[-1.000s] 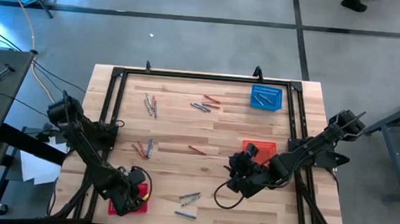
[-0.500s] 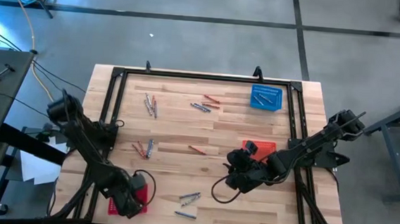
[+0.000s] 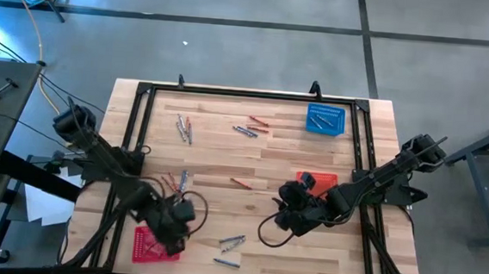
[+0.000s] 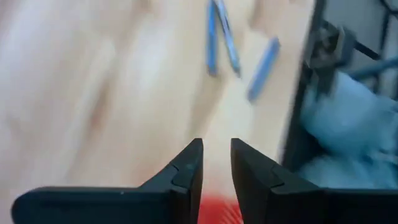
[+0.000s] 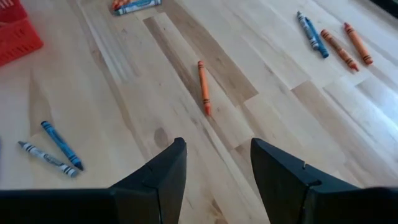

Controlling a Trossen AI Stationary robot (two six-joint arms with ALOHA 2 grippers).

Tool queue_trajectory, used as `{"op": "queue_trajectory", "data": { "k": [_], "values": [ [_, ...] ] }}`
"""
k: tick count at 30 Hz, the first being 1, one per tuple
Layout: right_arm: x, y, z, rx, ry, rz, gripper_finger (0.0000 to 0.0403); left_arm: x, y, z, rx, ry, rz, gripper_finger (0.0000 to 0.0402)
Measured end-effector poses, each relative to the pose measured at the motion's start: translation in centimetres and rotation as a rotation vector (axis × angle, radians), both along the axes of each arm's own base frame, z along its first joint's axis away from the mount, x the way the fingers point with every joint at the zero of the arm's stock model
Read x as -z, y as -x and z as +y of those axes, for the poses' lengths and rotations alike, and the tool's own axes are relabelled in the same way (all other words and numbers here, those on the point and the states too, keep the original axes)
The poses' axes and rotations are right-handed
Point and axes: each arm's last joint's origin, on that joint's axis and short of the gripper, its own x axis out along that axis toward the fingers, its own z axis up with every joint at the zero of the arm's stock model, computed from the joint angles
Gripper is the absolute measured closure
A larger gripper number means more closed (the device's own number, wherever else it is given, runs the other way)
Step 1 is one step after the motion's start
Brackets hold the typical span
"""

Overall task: Sort crayons
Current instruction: Put the orange crayon into the red bin

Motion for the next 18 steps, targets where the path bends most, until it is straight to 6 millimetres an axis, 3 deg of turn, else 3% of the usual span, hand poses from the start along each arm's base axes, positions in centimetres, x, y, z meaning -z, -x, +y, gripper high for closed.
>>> {"op": "queue_trajectory", "data": {
  "k": [7,11,18],
  "values": [
    [0.5,-0.7,-0.7,0.049,0.013,-0.006,0.0231,0.1,-2.5,3.3,0.046,-0.278,-0.100,0.0330],
    [2.5,-2.5,-1.4,0.098,0.028,0.019,0.0231,0.0,-3.6,4.9,0.034,-0.422,-0.139,0.0330],
    [6.8,-6.5,-3.2,0.134,-0.016,0.035,0.0231,0.0,-4.1,6.5,0.072,-0.478,-0.105,0.0330]
  ]
}}
